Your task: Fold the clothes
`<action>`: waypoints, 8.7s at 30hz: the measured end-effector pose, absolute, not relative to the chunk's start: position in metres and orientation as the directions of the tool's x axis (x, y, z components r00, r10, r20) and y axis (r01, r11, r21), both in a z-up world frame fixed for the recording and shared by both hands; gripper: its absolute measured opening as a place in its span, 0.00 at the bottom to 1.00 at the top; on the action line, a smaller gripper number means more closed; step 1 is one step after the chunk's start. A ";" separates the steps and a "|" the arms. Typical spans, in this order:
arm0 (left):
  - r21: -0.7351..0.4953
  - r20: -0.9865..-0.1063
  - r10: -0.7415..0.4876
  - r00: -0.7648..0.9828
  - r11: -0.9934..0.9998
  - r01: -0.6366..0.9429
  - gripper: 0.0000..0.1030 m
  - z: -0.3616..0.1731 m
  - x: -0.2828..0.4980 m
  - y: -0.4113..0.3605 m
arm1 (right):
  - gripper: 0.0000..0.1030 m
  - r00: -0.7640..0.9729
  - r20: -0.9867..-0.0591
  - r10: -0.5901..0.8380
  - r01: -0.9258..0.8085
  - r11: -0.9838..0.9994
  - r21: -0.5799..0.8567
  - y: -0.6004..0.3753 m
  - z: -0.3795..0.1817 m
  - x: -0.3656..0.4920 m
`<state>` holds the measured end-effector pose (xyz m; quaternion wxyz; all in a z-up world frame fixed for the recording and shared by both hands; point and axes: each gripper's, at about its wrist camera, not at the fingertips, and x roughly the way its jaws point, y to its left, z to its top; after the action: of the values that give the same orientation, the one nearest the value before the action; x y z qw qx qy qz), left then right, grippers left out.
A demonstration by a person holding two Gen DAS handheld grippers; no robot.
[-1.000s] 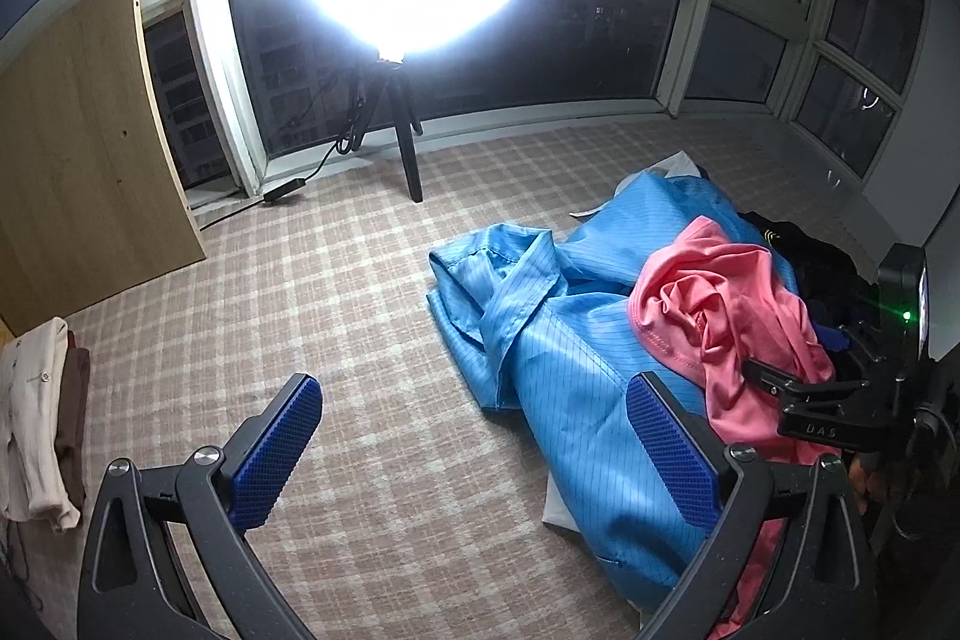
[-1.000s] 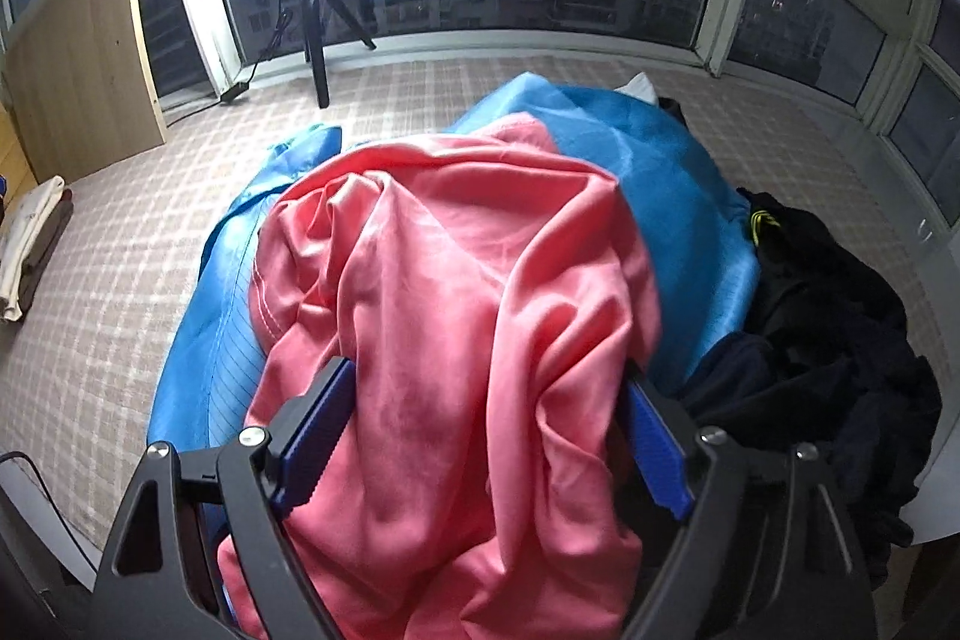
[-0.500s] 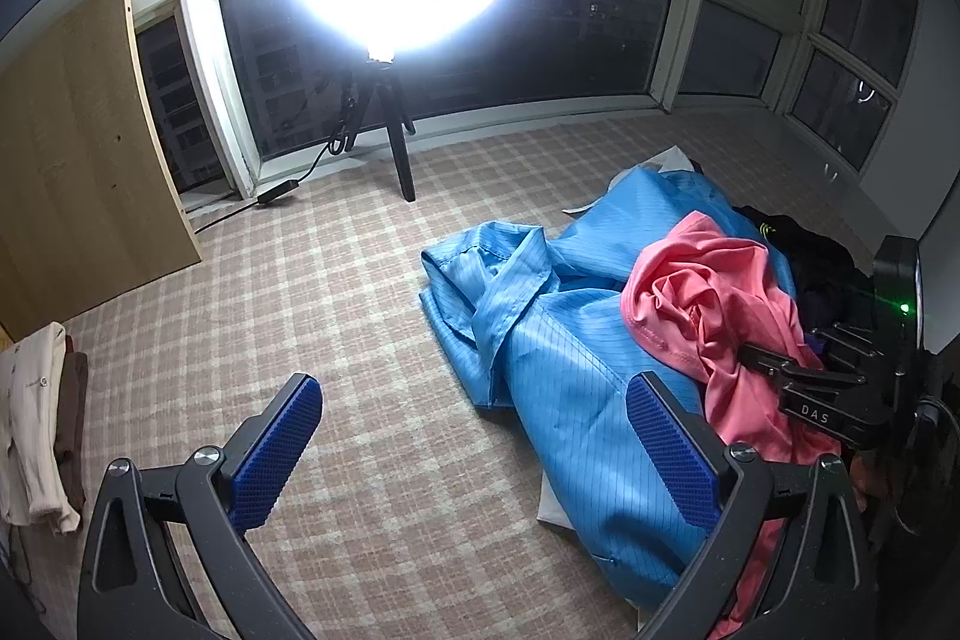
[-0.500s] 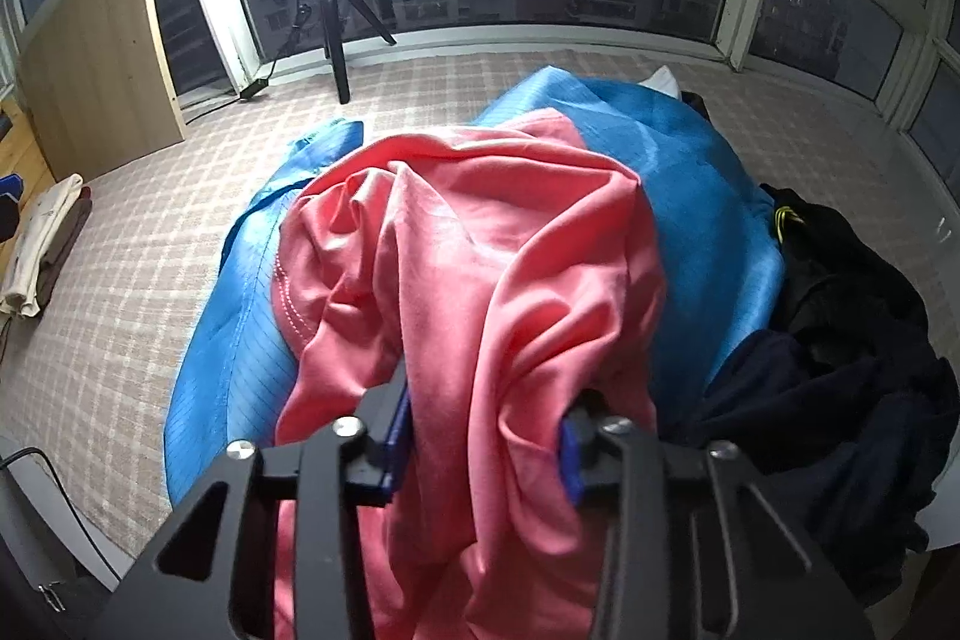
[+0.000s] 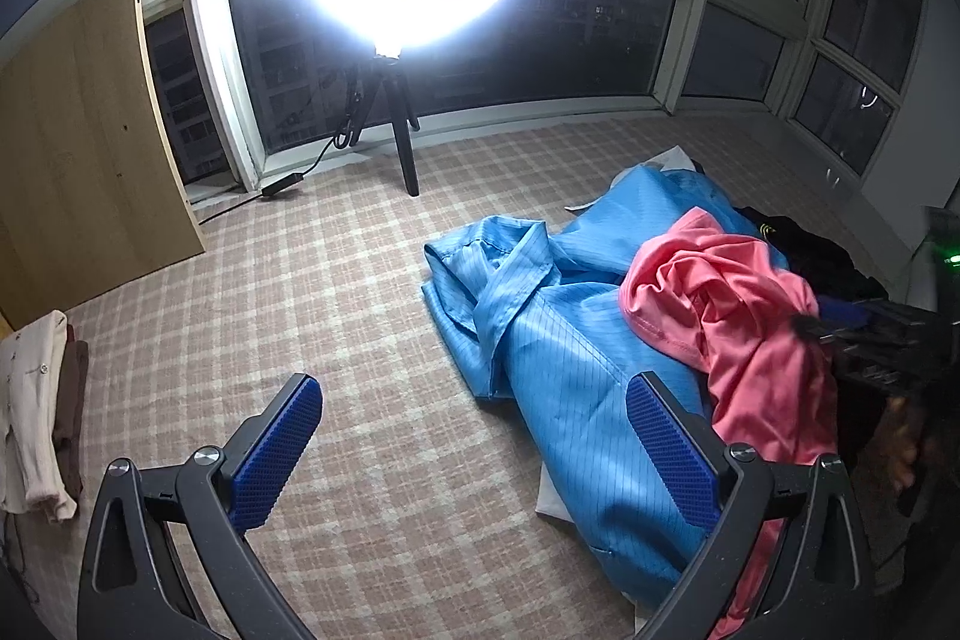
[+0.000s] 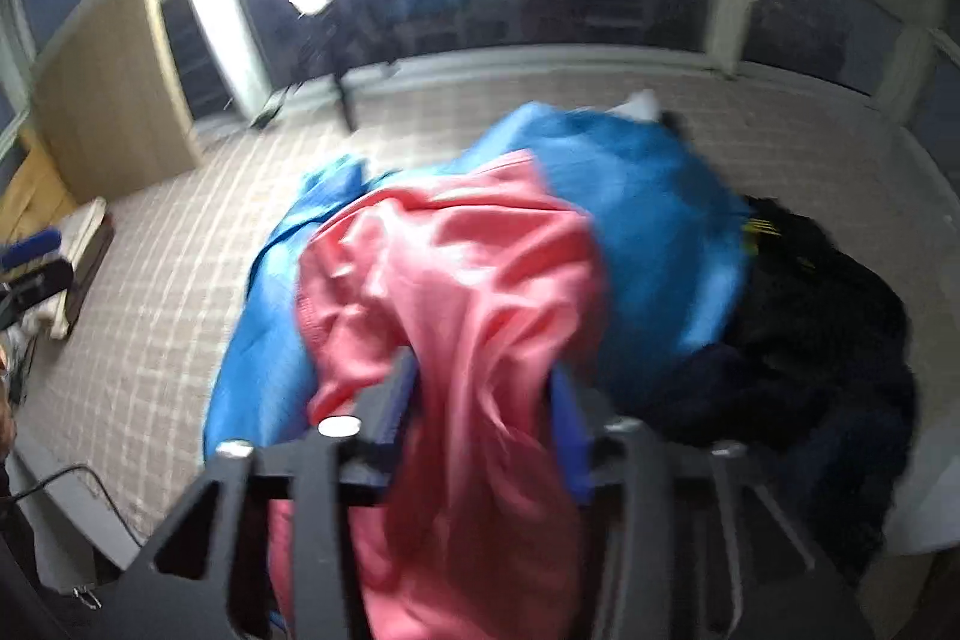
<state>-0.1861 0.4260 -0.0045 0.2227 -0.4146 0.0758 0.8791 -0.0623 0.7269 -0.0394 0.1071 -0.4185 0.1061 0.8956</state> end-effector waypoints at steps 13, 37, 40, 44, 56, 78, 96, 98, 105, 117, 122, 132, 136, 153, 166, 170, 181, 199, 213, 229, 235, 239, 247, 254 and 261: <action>-0.055 -0.781 0.323 -0.535 -0.889 -0.455 0.99 -0.012 -0.179 0.429 | 0.67 -0.511 -0.840 0.181 -0.420 -0.906 0.060 0.778 -0.097 -0.026; -0.060 -0.721 0.309 -0.620 -0.920 -0.388 0.99 0.024 -0.165 0.380 | 0.09 -0.964 -0.231 0.129 -0.159 -0.980 0.116 0.752 0.288 0.003; -0.060 -0.699 0.292 -0.653 -0.934 -0.353 0.99 0.035 -0.161 0.355 | 0.09 -0.987 -0.160 0.031 -0.047 -0.994 0.096 0.707 0.340 0.001; -0.064 -0.667 0.268 -0.695 -0.950 -0.304 0.99 0.051 -0.157 0.319 | 0.09 -0.987 -0.112 -0.118 0.115 -0.993 0.034 0.632 0.384 -0.008; -0.046 -0.671 0.083 -0.737 -0.996 -0.071 0.99 0.048 -0.131 0.177 | 0.46 -0.823 -0.506 -0.258 0.294 -0.956 0.009 0.501 0.232 -0.098; -0.006 -0.890 0.130 -0.438 -0.962 -0.273 0.99 -0.130 -0.209 0.275 | 0.65 -0.448 -0.893 0.054 0.006 -0.998 -0.063 0.572 -0.083 -0.185; -0.240 -0.800 0.291 -0.524 -0.957 -0.165 0.10 -0.085 -0.199 0.186 | 0.03 -0.719 -0.694 -0.031 -0.160 -0.965 0.208 0.641 0.012 -0.112; -0.308 -0.786 0.346 -0.513 -0.938 -0.162 0.10 -0.079 -0.179 0.166 | 0.02 -0.723 -0.690 -0.022 -0.220 -0.940 0.260 0.653 0.018 -0.085; -0.262 -0.886 0.314 -0.341 -0.946 -0.190 0.25 -0.106 -0.128 0.155 | 0.04 -0.480 -0.877 -0.006 -0.370 -0.905 0.209 0.647 -0.026 -0.048; -0.204 -0.865 0.214 -0.453 -0.976 -0.071 0.32 -0.095 -0.108 0.107 | 0.62 -0.350 -0.886 -0.303 0.438 -0.890 0.131 0.360 -0.087 -0.217; -0.195 -0.861 0.168 -0.480 -0.981 0.006 0.33 -0.092 -0.099 0.078 | 0.61 -0.353 -0.867 -0.351 0.395 -0.896 0.202 0.376 -0.083 -0.214; -0.212 -0.855 0.213 -0.472 -0.976 -0.057 0.33 -0.090 -0.126 0.087 | 0.04 -0.402 -0.805 -0.436 0.290 -0.895 0.340 0.426 -0.065 -0.200; -0.229 -0.852 0.264 -0.452 -0.964 -0.133 0.33 -0.090 -0.146 0.108 | 0.04 -0.499 -0.835 -0.232 0.082 -0.972 0.222 0.501 -0.053 -0.162; -0.379 -0.786 0.589 -0.189 -0.700 -0.605 0.48 -0.091 -0.158 0.309 | 0.04 -0.489 -0.863 -0.125 -0.135 -0.967 0.216 0.587 -0.065 -0.091; -0.418 -0.775 0.597 -0.207 -0.730 -0.540 0.03 -0.092 -0.126 0.222 | 0.17 -0.235 -0.903 -0.361 0.146 -0.931 0.334 0.520 -0.086 -0.083; -0.315 -0.871 0.435 -0.230 -0.851 -0.420 0.03 -0.110 -0.106 0.156 | 0.55 -0.301 -0.906 -0.298 0.181 -0.950 0.253 0.512 -0.066 -0.107; -0.383 -0.845 0.509 -0.164 -0.790 -0.478 0.03 -0.116 -0.080 0.174 | 0.31 -0.190 -0.945 -0.267 0.262 -0.941 0.214 0.433 -0.144 -0.212; -0.527 -0.784 0.614 0.091 -0.581 -0.620 0.12 -0.124 -0.080 0.231 | 0.20 -0.231 -0.973 -0.011 0.070 -0.998 -0.005 0.540 -0.089 -0.117; -0.345 -0.864 0.492 -0.110 -0.737 -0.582 0.21 -0.116 -0.143 0.155 | 0.58 -0.386 -0.900 0.203 0.047 -0.970 -0.239 0.472 -0.046 -0.094; -0.326 -0.835 0.537 -0.118 -0.657 -0.679 0.21 -0.104 -0.181 0.149 | 0.05 -0.222 -0.962 -0.160 0.190 -0.975 0.118 0.376 -0.142 -0.096; -0.322 -0.821 0.562 -0.100 -0.601 -0.732 0.21 -0.095 -0.193 0.173 | 0.05 -0.428 -0.903 -0.044 -0.049 -0.996 0.072 0.481 -0.024 -0.030; -0.327 -0.811 0.583 -0.049 -0.521 -0.788 0.21 -0.092 -0.196 0.215 | 0.05 -0.502 -0.854 0.139 -0.250 -0.968 -0.010 0.549 0.031 0.015; -0.307 -0.791 0.607 0.077 -0.284 -0.908 0.28 -0.079 -0.182 0.333 | 0.05 -0.487 -0.807 0.334 -0.496 -0.866 -0.059 0.631 0.055 0.073; -0.269 -0.813 0.565 0.141 -0.149 -0.951 0.39 -0.094 -0.170 0.405 | 0.05 -0.475 -0.827 0.301 -0.506 -0.862 -0.024 0.653 0.028 0.077; -0.324 -0.782 0.608 0.137 -0.208 -0.923 0.05 -0.080 -0.185 0.404 | 0.05 -0.511 -0.822 0.251 -0.475 -0.880 0.026 0.666 0.024 0.059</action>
<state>-0.1848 0.4043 -0.0803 0.6047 -0.4505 0.1747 0.6331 0.0588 0.6662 0.0235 0.2109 -0.4474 0.1249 0.8601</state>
